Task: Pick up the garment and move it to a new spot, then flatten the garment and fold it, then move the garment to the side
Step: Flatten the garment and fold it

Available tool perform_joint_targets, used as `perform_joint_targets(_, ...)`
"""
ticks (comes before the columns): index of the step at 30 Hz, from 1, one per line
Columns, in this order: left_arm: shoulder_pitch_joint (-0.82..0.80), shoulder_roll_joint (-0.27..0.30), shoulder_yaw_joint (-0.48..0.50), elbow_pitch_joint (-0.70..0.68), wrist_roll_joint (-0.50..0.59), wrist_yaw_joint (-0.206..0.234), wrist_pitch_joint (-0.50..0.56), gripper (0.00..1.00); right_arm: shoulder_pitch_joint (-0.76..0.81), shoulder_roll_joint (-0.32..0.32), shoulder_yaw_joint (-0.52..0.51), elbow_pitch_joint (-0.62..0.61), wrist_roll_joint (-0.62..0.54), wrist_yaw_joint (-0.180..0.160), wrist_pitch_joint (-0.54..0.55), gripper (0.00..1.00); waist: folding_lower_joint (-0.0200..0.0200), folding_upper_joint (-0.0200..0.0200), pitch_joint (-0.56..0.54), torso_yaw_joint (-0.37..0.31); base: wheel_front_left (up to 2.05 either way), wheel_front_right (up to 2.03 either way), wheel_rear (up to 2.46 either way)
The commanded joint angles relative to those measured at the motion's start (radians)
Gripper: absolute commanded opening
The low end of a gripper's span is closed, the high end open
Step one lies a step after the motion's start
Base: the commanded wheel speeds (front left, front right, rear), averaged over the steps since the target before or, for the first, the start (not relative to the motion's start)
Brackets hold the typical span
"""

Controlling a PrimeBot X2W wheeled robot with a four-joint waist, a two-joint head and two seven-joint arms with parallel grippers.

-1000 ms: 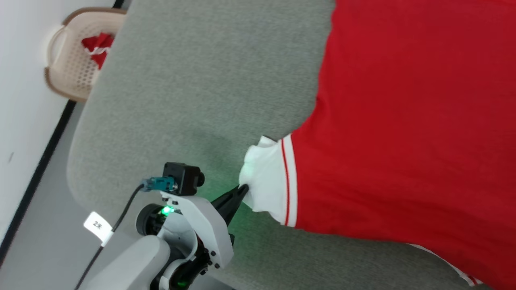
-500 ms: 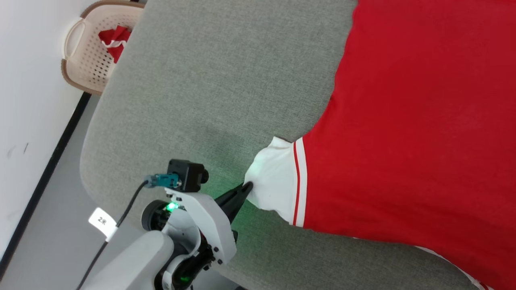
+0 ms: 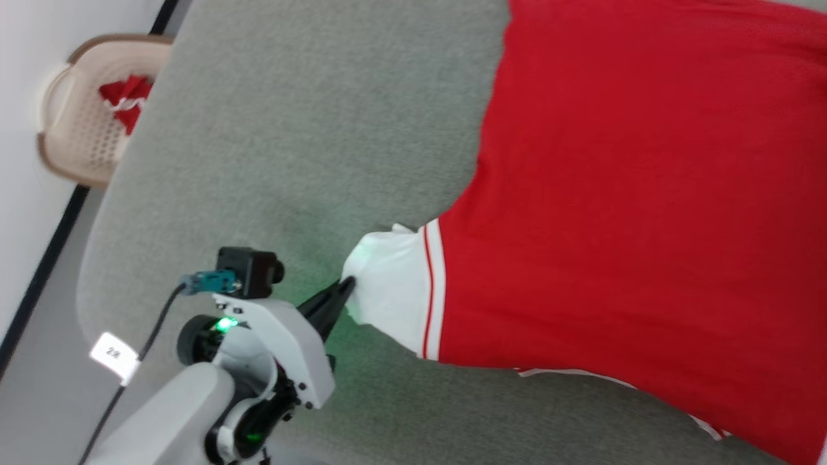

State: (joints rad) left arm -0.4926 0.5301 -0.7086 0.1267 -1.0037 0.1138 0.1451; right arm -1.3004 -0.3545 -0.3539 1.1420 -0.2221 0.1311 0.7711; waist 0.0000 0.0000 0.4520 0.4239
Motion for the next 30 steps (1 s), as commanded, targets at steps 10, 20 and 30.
perform_joint_targets(10,0.093,0.103,0.045,-0.057,-0.028,0.054,0.003,0.00,0.205,0.075,0.336,-0.145,0.401,-0.001,0.001,0.00,0.0000,0.0000,-0.128,-0.189,0.00,0.00,0.00)
perform_joint_targets(20,0.148,0.159,0.067,-0.111,-0.040,0.082,0.003,0.00,0.671,-0.077,0.395,-0.807,0.750,-0.001,0.207,0.00,0.0000,0.0000,-0.161,-0.263,0.00,0.00,0.00)
perform_joint_targets(30,0.174,0.189,0.068,-0.159,-0.032,0.097,0.005,0.00,1.110,0.030,0.204,-1.279,0.754,-0.001,0.365,0.00,0.0000,0.0000,-0.162,-0.294,0.00,0.00,0.00)
